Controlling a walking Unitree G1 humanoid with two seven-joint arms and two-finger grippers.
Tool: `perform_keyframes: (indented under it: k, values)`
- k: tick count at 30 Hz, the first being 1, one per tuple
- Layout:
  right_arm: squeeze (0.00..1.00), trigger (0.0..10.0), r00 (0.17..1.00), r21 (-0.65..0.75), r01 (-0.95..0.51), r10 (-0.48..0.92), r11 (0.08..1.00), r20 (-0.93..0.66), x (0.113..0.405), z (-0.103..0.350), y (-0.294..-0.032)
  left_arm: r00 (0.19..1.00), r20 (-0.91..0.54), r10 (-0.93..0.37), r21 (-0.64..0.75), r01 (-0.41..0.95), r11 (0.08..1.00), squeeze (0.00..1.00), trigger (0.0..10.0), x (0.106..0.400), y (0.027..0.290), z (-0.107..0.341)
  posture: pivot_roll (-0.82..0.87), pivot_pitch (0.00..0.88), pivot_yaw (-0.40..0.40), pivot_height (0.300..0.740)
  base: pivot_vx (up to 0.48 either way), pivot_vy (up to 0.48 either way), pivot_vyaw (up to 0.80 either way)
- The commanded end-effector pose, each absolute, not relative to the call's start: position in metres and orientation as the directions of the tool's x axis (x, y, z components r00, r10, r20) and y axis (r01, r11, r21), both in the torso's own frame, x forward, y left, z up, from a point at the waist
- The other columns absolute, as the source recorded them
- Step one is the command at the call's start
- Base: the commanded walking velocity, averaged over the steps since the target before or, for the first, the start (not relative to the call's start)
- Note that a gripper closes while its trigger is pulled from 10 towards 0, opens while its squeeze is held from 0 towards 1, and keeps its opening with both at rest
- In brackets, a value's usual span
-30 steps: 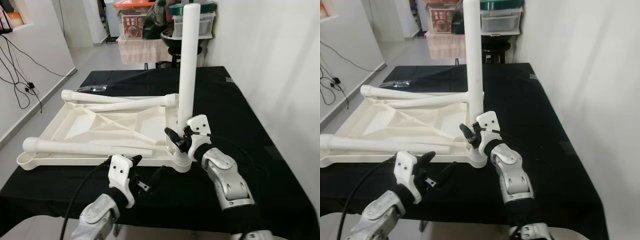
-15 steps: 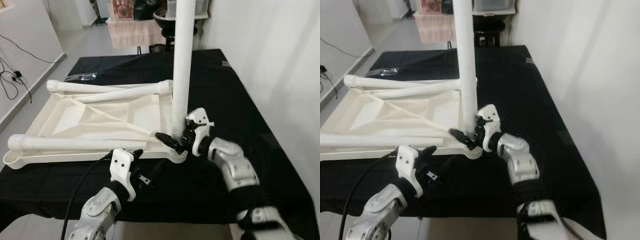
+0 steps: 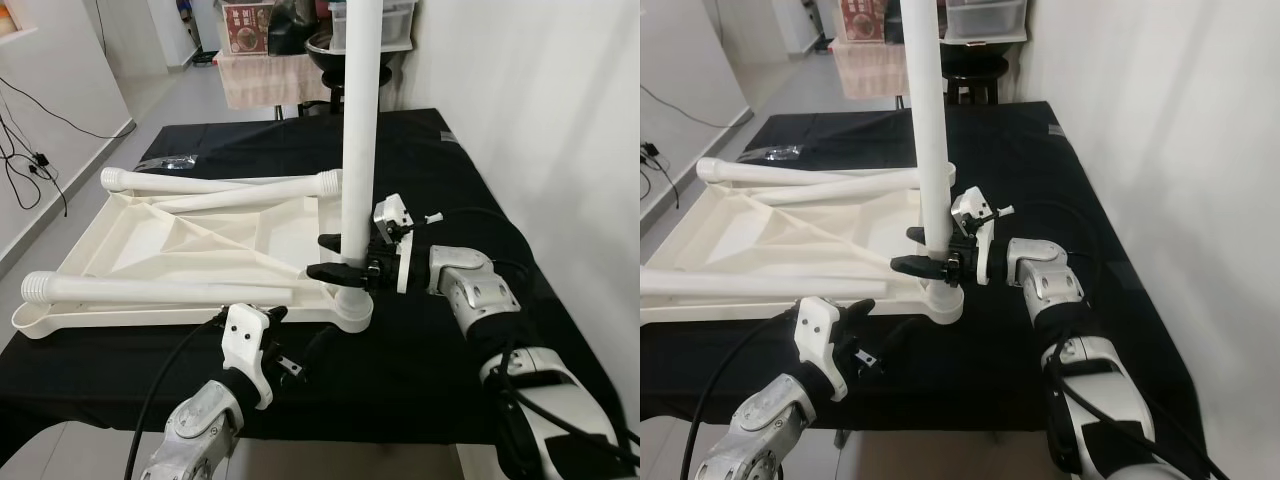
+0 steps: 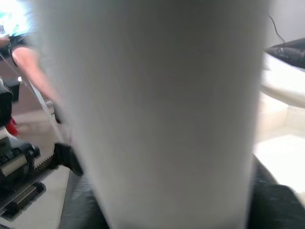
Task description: Building children table
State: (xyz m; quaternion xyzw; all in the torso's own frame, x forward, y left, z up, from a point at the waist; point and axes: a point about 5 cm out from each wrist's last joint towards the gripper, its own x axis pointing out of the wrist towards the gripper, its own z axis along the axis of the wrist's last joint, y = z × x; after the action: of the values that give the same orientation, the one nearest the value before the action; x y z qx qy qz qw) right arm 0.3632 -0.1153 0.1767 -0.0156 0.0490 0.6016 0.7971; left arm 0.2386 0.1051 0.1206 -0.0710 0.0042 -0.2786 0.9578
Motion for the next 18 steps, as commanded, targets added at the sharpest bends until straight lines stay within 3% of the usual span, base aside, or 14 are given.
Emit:
perform_keyframes:
  k: [1, 7, 10, 14, 15, 16, 17, 18]
  values:
    - [0.00, 0.0, 0.244, 0.074, -0.965, 0.964, 0.253, -0.109, 0.361, 0.168, -0.110, 0.849, 0.017, -0.528, -0.139, 0.525, 0.839, 0.00, 10.0, 0.239, 0.107, 0.117, 0.00, 0.008, 0.033, 0.740, 0.000, 0.000, 0.00]
    - [0.00, 0.0, 0.271, 0.067, -0.959, 0.959, 0.277, -0.081, 0.362, 0.166, -0.118, 0.848, 0.018, -0.530, -0.141, 0.527, 0.838, 0.00, 10.0, 0.237, 0.106, 0.117, 0.00, 0.013, 0.035, 0.740, 0.000, 0.000, 0.00]
    - [0.00, 0.0, 0.388, 0.048, -0.918, 0.917, 0.393, -0.089, 0.354, 0.156, -0.132, 0.847, 0.022, -0.532, -0.145, 0.529, 0.836, 0.00, 10.0, 0.235, 0.107, 0.119, -0.01, 0.036, 0.031, 0.740, 0.000, 0.000, 0.00]
    - [0.00, 0.0, 0.406, 0.053, -0.910, 0.909, 0.412, -0.095, 0.352, 0.153, -0.134, 0.847, 0.023, -0.532, -0.145, 0.529, 0.836, 0.00, 10.0, 0.234, 0.107, 0.119, -0.01, 0.036, 0.031, 0.740, 0.000, 0.000, 0.00]
    - [0.00, 0.0, 0.819, -0.053, -0.566, 0.554, 0.822, -0.148, 0.328, 0.115, -0.121, 0.849, 0.024, -0.528, -0.147, 0.526, 0.838, 0.00, 10.0, 0.234, 0.110, 0.121, -0.04, 0.067, 0.043, 0.740, 0.000, 0.000, 0.00]
    - [0.00, 0.0, 0.819, -0.053, -0.566, 0.554, 0.822, -0.148, 0.328, 0.115, -0.121, 0.849, 0.024, -0.528, -0.147, 0.526, 0.838, 0.00, 10.0, 0.234, 0.110, 0.121, -0.04, 0.067, 0.043, 0.740, 0.000, 0.000, 0.00]
    - [0.00, 0.0, 0.931, -0.134, -0.345, 0.319, 0.929, -0.179, 0.315, 0.105, -0.131, 0.847, 0.023, -0.532, -0.155, 0.528, 0.835, 0.00, 10.0, 0.234, 0.112, 0.120, -0.07, 0.053, 0.063, 0.740, 0.000, 0.000, 0.00]
    - [0.00, 0.0, 0.922, -0.104, -0.357, 0.333, 0.928, -0.196, 0.324, 0.108, -0.135, 0.844, 0.021, -0.535, -0.160, 0.531, 0.832, 0.00, 10.0, 0.235, 0.113, 0.119, -0.07, 0.053, 0.063, 0.740, 0.000, 0.000, 0.00]
